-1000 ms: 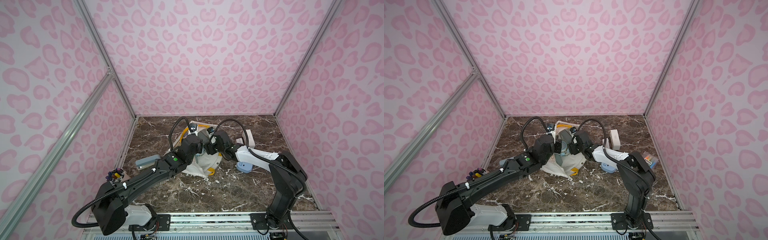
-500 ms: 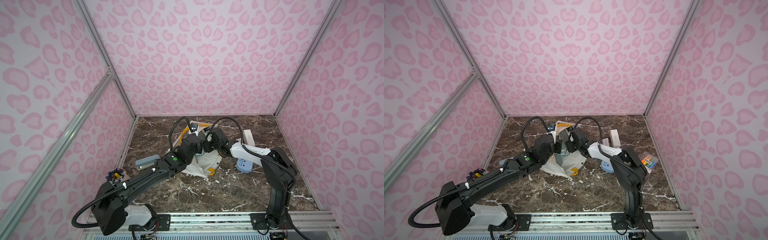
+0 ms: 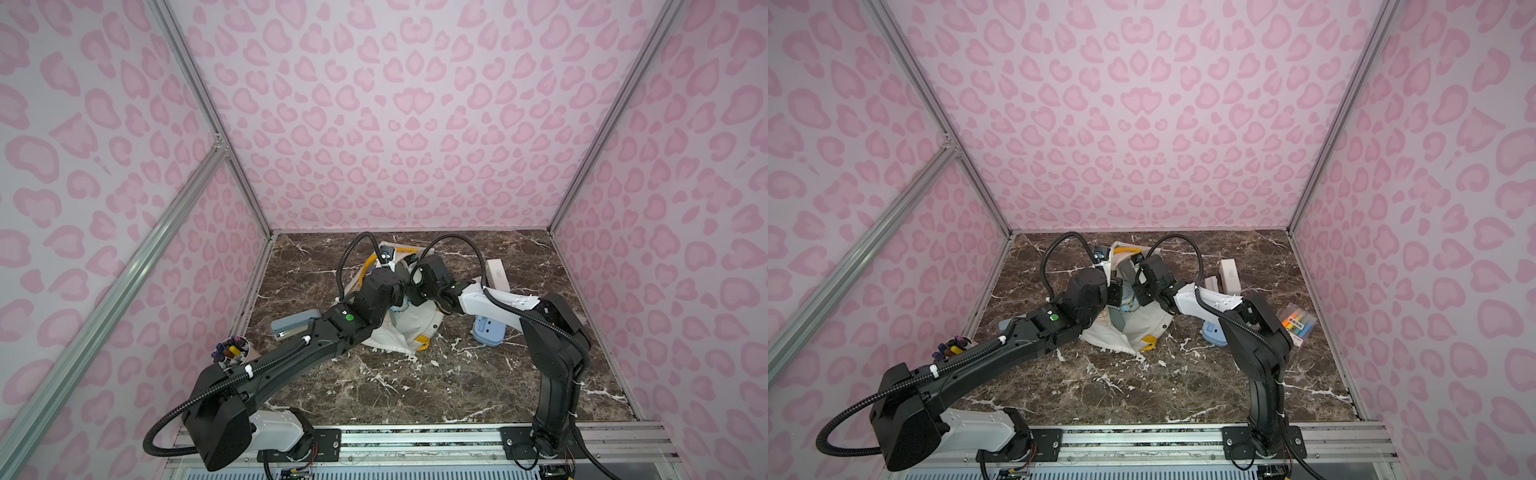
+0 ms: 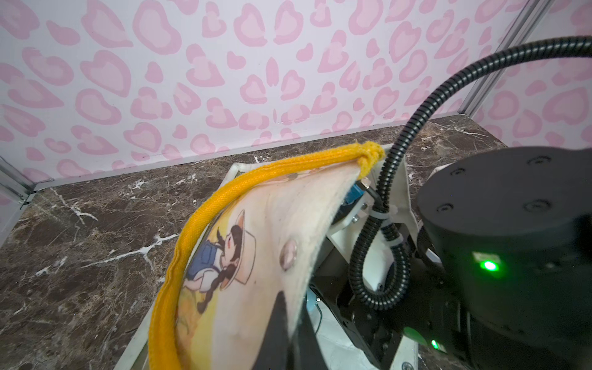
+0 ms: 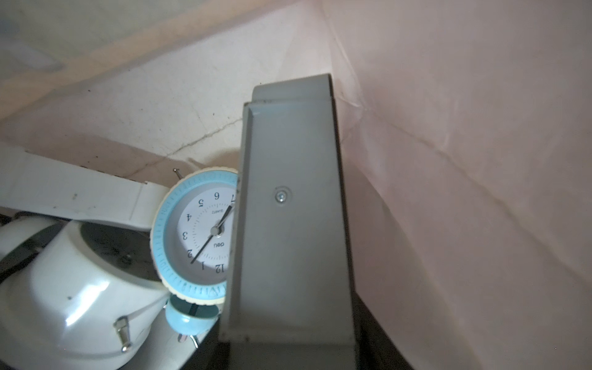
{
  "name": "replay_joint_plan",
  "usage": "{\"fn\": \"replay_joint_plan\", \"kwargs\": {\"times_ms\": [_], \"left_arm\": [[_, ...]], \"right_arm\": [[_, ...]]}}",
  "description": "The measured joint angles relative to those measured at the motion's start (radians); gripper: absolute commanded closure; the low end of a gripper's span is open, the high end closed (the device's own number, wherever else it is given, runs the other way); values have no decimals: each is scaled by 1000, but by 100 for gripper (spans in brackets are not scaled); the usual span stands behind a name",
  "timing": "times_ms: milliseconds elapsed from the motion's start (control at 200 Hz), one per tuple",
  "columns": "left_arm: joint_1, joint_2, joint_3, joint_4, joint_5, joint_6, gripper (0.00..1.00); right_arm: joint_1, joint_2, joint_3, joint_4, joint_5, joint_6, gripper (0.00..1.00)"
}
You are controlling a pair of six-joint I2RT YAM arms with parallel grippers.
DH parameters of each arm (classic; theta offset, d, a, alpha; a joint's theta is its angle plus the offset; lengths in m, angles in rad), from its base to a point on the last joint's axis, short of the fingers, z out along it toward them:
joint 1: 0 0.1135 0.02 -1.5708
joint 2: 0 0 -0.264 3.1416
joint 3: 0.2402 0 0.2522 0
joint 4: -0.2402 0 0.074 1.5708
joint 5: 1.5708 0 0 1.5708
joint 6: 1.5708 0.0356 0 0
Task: Take the alarm clock out of the canvas bag
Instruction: Pick up the alarm from the canvas bag.
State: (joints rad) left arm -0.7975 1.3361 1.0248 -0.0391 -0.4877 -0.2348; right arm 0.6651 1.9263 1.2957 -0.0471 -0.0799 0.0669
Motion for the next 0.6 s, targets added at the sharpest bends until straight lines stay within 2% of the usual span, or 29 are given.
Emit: {"fn": "replay_joint_plan", "kwargs": {"times_ms": [145, 600], "left_arm": [[5, -8, 0, -4, -5, -1, 97], [14, -10, -2, -18, -17, -18, 97]], "right_arm": [[6, 0, 0, -2, 4, -3, 61], [10, -26, -17, -19, 0, -2, 65]]}}
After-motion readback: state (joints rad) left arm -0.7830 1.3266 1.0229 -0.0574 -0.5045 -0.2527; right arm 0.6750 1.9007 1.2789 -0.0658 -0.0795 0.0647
